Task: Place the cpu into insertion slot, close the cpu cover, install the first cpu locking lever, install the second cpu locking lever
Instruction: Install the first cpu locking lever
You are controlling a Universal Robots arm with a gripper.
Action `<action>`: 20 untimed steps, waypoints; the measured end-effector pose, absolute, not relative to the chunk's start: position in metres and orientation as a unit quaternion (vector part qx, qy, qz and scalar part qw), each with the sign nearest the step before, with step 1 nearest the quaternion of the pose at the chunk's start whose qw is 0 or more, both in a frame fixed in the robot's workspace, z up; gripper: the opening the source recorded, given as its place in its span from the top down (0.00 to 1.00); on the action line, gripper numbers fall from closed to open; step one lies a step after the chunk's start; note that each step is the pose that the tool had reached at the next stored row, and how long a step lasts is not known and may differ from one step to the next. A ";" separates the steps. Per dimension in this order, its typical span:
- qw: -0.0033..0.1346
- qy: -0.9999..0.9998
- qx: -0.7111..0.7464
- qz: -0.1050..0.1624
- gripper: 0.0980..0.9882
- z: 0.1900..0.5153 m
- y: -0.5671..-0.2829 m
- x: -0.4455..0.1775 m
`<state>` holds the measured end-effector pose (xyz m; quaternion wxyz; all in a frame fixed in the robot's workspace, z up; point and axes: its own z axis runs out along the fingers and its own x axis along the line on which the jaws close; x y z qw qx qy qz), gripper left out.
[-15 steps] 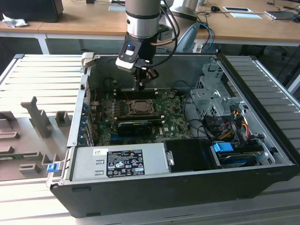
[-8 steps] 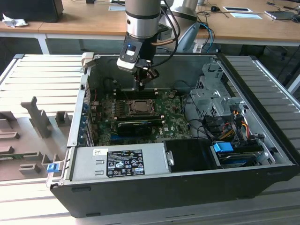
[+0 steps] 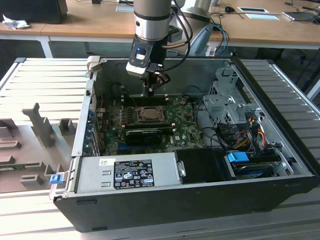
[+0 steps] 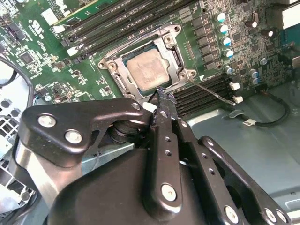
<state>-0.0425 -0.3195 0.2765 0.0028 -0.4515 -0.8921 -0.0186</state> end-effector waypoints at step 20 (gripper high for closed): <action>0.005 -0.945 -0.326 -0.018 0.99 0.276 -0.320 -0.043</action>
